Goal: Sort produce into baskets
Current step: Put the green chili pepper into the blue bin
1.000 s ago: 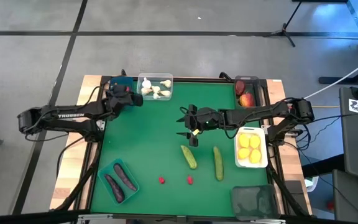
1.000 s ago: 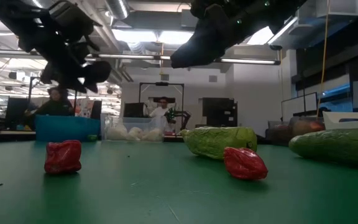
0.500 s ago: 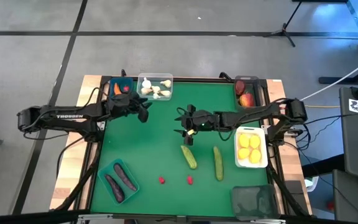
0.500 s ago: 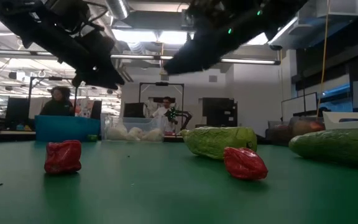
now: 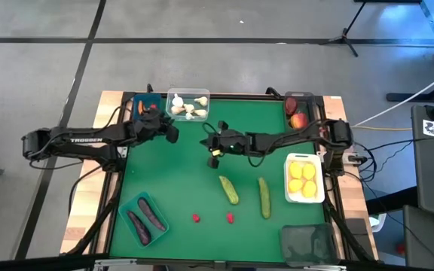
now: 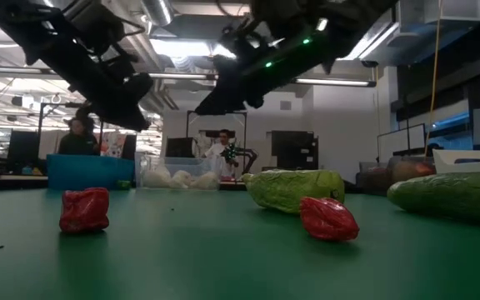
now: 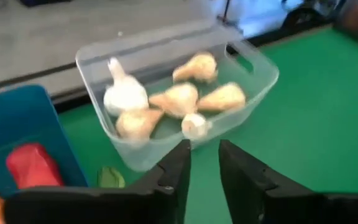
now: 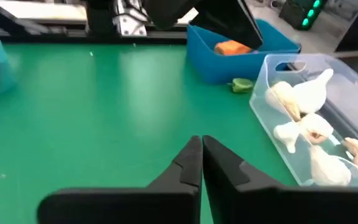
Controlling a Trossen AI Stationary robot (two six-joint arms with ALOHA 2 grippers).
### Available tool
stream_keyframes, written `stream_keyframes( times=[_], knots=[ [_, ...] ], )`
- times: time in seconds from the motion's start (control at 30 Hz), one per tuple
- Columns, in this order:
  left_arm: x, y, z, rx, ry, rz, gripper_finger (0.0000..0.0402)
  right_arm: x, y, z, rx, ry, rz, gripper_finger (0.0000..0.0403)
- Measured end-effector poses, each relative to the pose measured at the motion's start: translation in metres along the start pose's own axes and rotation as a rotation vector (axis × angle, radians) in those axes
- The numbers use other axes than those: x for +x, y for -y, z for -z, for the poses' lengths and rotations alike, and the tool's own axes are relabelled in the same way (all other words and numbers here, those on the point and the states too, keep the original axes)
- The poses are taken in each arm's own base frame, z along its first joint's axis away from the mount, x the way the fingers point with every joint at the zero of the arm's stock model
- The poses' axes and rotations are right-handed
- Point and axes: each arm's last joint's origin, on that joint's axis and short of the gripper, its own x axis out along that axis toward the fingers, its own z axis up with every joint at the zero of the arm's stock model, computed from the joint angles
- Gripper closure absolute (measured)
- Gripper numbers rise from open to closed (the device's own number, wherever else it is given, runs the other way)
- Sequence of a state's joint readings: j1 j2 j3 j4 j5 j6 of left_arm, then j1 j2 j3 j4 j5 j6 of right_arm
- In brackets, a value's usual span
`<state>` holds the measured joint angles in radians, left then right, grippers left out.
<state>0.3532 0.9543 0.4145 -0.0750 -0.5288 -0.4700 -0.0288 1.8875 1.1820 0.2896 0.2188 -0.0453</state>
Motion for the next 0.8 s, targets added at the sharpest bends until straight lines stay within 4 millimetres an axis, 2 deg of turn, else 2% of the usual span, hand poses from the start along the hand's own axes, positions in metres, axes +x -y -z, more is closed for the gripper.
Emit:
stream_keyframes(
  times=[0.1, 0.23, 0.5, 0.7, 0.8],
  knots=[
    [0.005, 0.004, 0.006, 0.029, -0.041, 0.004, 0.0356, 0.008, -0.002, -0.001, -0.007, -0.025, -0.004, 0.0398],
    [0.01, 0.012, 0.015, 0.113, -0.092, 0.015, 0.0395, 0.008, -0.003, -0.003, -0.013, -0.035, -0.006, 0.0398],
    [0.02, 0.022, 0.013, 0.377, -0.298, -0.071, 0.04, 0.004, -0.002, -0.005, -0.013, -0.043, -0.007, 0.04],
    [0.041, 0.036, 0.009, 0.546, -0.352, -0.093, 0.0401, 0.004, -0.003, -0.006, -0.012, -0.032, -0.042, 0.0401],
    [0.055, 0.037, 0.013, 0.596, -0.43, -0.132, 0.0401, 0.004, -0.003, -0.005, -0.013, -0.038, -0.058, 0.04]
  ],
)
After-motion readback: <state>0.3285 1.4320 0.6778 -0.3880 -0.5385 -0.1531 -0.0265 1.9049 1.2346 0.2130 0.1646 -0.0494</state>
